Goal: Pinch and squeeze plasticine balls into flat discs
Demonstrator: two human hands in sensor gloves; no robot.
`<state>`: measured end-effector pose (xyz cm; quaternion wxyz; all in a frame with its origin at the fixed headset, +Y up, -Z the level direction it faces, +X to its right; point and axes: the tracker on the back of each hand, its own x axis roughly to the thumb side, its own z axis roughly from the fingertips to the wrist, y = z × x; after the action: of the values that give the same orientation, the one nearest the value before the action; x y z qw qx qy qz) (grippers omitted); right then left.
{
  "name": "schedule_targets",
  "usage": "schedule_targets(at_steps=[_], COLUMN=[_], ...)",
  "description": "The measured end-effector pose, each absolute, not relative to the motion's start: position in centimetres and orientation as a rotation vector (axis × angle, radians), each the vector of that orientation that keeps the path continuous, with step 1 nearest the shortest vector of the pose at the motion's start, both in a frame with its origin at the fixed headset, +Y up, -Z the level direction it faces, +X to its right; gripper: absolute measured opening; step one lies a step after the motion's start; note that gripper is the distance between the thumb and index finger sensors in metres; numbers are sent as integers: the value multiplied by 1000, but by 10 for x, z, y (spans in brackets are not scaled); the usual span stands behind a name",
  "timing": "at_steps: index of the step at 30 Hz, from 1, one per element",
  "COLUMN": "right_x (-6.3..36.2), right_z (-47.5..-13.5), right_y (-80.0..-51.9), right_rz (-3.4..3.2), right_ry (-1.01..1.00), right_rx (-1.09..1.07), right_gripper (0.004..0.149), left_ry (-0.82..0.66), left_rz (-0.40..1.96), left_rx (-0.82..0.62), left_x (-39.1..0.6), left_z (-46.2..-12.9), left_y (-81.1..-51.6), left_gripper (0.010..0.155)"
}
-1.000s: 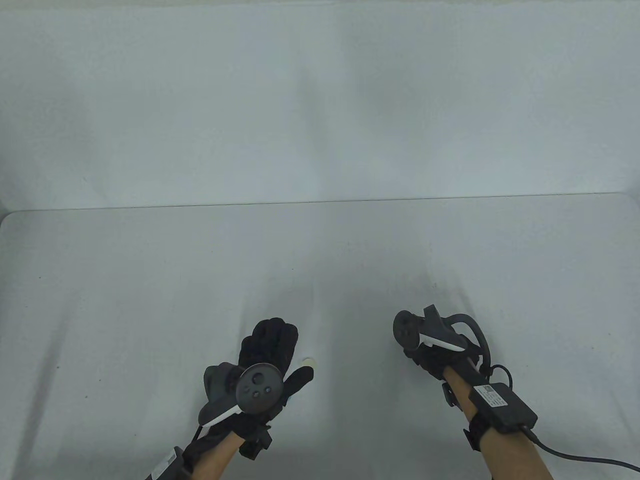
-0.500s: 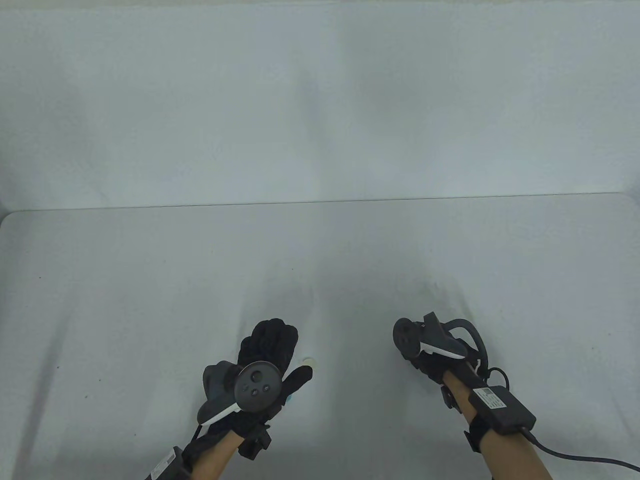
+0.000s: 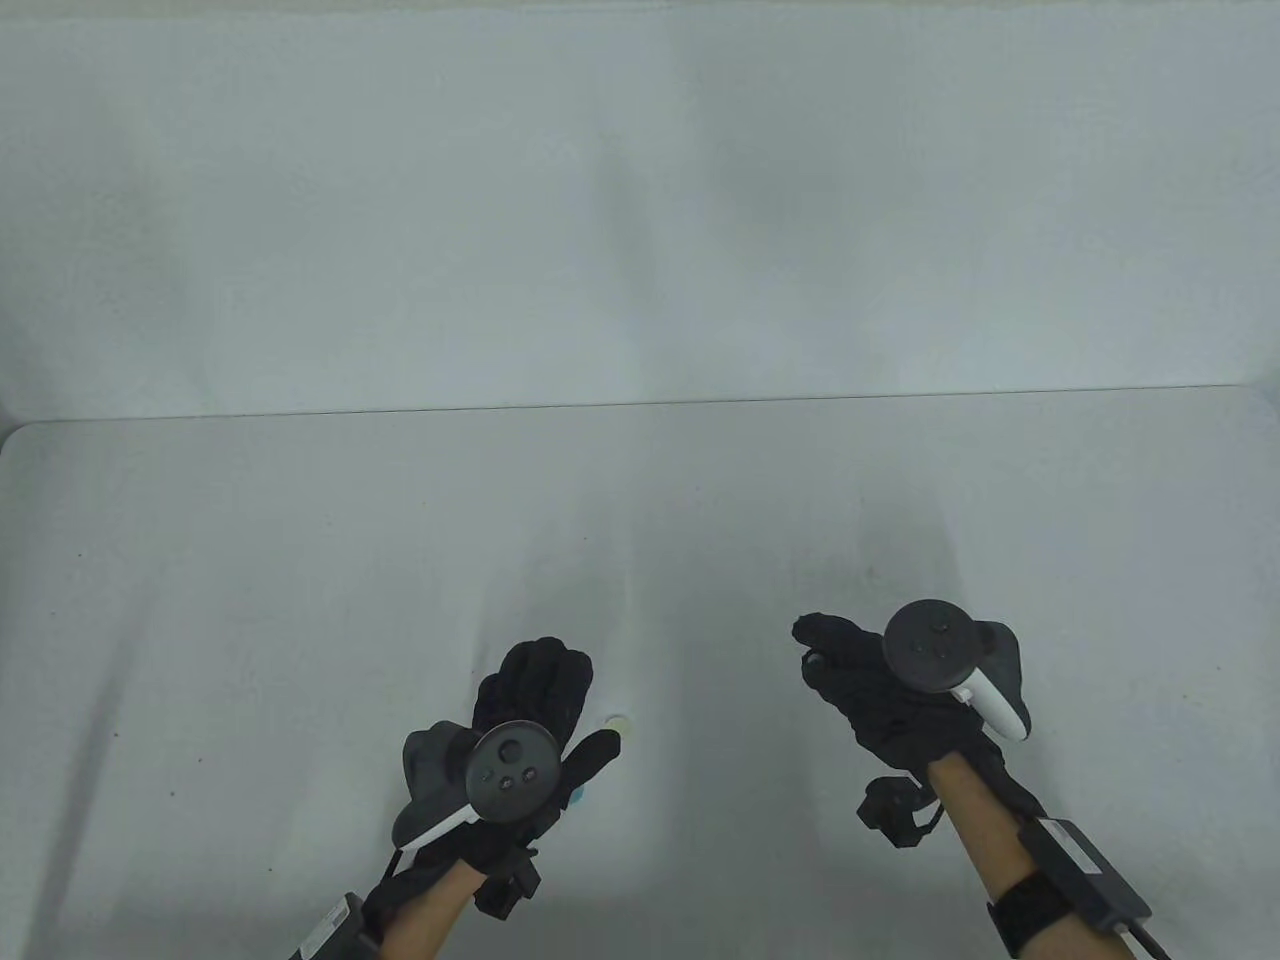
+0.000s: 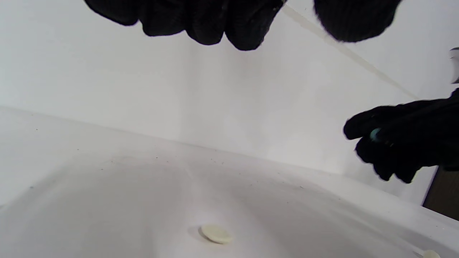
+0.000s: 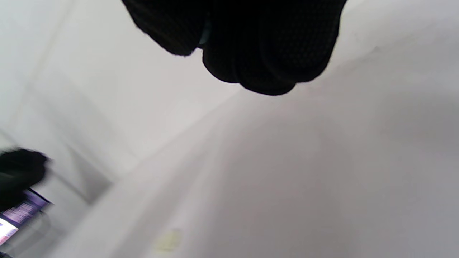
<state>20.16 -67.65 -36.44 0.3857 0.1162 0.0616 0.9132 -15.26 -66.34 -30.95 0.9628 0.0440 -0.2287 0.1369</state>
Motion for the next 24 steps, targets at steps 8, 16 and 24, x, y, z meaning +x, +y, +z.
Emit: schedule_targets(at_steps=[8,16,24], right_x=[210,202,194], right_z=[-344,-340,-336], right_y=[-687,-705,-714], right_rz=[1885,1728,1694], right_ry=[256,368,395], right_rx=[284,265,215], right_gripper=[49,45,41], left_ry=[-435,-411,-420], left_rz=[251,279,279], left_rx=[135,156,135], left_x=[-159,-163,-164], left_z=[-312,-310,-309], left_y=[-644,-645,-657], left_gripper=[77,77,77])
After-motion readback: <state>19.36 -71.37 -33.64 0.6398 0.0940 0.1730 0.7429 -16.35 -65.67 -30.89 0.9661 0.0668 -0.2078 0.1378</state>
